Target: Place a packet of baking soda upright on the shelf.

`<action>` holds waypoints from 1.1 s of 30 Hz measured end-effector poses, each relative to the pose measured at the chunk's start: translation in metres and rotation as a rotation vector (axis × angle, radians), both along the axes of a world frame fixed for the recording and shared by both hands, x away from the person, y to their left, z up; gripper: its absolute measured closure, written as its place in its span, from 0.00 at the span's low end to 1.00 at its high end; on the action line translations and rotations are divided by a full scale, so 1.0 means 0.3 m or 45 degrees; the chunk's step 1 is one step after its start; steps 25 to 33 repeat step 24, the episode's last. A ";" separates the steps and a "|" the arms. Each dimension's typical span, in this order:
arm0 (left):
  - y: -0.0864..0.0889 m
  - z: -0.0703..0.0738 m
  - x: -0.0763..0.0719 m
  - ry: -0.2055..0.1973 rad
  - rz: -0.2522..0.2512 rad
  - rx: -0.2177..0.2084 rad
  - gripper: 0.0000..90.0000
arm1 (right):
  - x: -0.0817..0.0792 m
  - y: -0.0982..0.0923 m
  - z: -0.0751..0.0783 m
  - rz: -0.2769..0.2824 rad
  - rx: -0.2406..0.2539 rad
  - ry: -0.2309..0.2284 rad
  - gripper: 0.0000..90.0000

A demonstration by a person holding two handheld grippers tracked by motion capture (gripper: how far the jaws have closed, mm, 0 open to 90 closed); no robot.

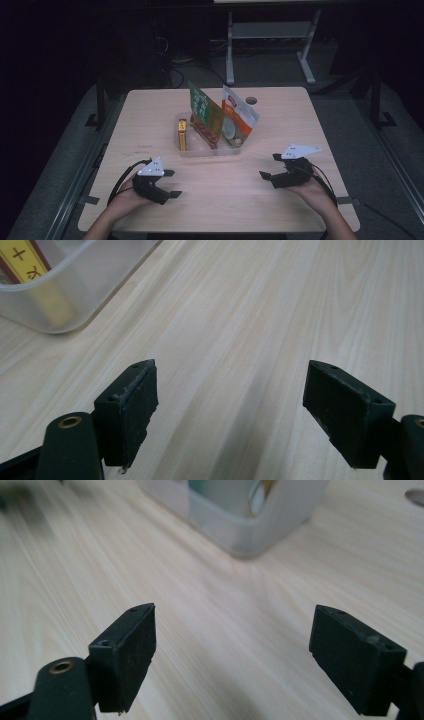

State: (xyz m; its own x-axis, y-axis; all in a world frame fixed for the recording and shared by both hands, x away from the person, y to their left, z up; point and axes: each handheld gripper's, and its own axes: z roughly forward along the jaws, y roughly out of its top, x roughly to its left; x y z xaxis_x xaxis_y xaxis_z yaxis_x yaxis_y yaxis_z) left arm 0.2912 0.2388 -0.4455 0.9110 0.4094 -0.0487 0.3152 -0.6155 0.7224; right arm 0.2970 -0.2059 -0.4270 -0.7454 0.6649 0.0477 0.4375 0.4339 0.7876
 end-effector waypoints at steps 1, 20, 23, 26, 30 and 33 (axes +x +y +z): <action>0.001 0.000 0.000 0.001 0.001 0.002 0.24 | -0.001 0.005 -0.011 0.002 -0.027 0.008 0.20; 0.004 -0.035 0.012 0.035 -0.022 0.033 0.15 | -0.006 0.077 -0.081 0.155 -0.216 0.063 0.18; 0.002 -0.035 0.013 0.036 -0.032 0.040 0.15 | -0.006 0.070 -0.078 0.147 -0.202 0.051 0.16; 0.001 -0.035 0.013 0.036 -0.035 0.041 0.15 | -0.006 0.068 -0.078 0.148 -0.197 0.051 0.16; 0.001 -0.035 0.013 0.036 -0.035 0.041 0.15 | -0.006 0.068 -0.078 0.148 -0.197 0.051 0.16; 0.001 -0.035 0.013 0.036 -0.035 0.041 0.15 | -0.006 0.068 -0.078 0.148 -0.197 0.051 0.16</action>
